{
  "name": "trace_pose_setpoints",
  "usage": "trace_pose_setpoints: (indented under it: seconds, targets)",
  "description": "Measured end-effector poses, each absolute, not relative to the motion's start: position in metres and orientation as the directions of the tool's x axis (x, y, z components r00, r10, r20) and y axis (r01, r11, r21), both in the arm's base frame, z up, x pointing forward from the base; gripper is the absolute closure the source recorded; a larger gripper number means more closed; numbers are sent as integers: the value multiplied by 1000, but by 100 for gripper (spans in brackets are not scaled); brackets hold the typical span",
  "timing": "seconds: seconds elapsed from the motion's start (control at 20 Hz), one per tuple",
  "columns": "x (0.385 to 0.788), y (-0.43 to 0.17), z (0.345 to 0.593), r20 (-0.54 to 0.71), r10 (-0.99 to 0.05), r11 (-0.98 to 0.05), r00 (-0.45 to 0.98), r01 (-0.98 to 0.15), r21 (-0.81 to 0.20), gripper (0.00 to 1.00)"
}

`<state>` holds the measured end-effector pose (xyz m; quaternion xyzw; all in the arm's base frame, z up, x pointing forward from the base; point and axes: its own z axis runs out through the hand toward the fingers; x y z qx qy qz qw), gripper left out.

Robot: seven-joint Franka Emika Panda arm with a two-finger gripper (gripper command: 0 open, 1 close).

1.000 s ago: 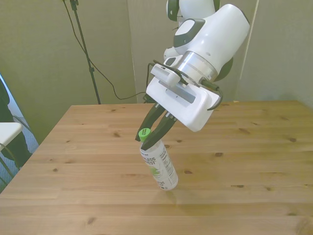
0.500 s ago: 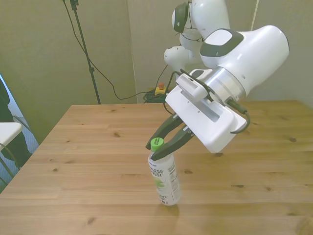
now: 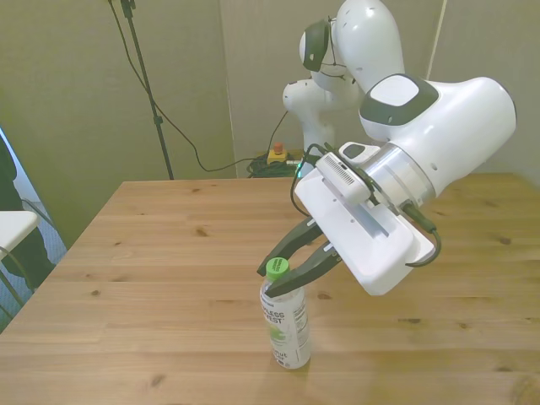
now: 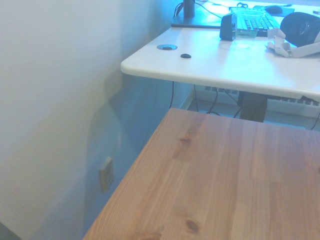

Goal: Stand the water bottle

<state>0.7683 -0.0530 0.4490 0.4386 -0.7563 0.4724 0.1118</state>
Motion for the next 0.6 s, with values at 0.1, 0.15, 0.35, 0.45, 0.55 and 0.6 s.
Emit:
trace_pose_setpoints:
  seconds: [0.1, 0.15, 0.35, 0.45, 0.55, 0.6]
  targets:
    - [768, -54, 449, 584, -557, 170, -591, -769, -616, 0]
    - [768, -55, 449, 584, -557, 171, -591, -769, -616, 0]
    - [768, -57, 450, 583, -554, 175, -594, -768, -616, 0]
    - [767, -58, 452, 583, -552, 177, -597, -767, -617, 0]
    - [766, -59, 456, 579, -552, 179, -600, -764, -620, 0]
    - [766, -60, 457, 578, -551, 180, -602, -762, -622, 0]
